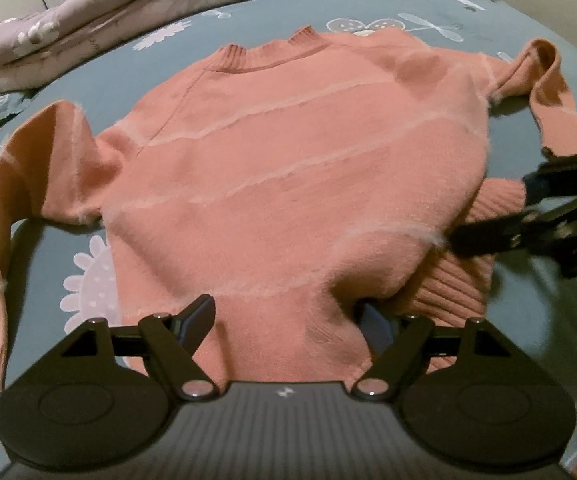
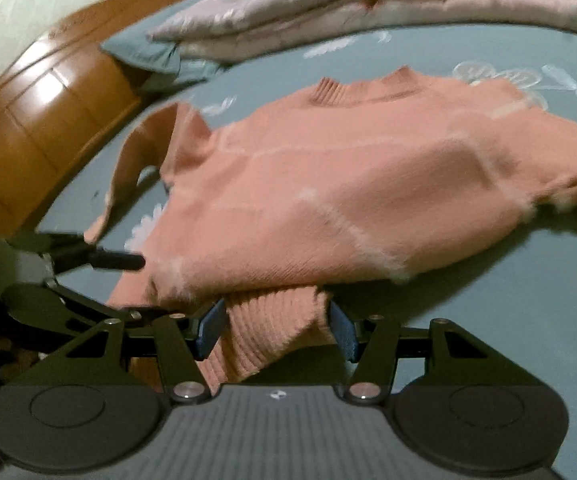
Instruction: Fold clothes
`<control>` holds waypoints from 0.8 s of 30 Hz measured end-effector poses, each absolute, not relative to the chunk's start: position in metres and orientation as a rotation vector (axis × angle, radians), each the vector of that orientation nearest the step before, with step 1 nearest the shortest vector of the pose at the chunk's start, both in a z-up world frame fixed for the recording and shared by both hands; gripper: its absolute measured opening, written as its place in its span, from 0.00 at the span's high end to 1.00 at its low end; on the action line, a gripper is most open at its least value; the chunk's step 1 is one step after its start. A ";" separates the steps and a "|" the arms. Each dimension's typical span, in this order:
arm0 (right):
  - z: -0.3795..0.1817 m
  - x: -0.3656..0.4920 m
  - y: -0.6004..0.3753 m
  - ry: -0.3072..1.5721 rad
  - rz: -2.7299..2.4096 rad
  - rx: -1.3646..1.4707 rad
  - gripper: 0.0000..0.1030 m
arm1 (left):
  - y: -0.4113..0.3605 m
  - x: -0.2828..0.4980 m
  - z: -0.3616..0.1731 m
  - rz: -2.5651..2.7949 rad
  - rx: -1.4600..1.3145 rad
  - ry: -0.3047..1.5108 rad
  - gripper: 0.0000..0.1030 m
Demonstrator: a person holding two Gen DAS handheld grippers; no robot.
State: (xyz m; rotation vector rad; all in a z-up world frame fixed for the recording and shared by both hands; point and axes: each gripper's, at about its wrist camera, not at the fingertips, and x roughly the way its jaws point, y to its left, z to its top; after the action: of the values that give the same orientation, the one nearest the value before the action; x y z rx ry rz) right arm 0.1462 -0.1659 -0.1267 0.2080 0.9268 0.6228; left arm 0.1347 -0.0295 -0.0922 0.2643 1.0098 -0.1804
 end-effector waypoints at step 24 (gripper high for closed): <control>-0.029 0.031 -0.214 0.921 0.442 0.090 0.91 | -0.063 0.084 -0.050 -0.395 0.291 0.960 0.22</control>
State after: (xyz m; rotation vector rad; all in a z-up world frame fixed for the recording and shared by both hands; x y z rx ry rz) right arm 0.0313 -0.2140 -0.0293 0.0901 0.9207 0.4418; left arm 0.0836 -0.0628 -0.0501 0.2909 0.9599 -0.3953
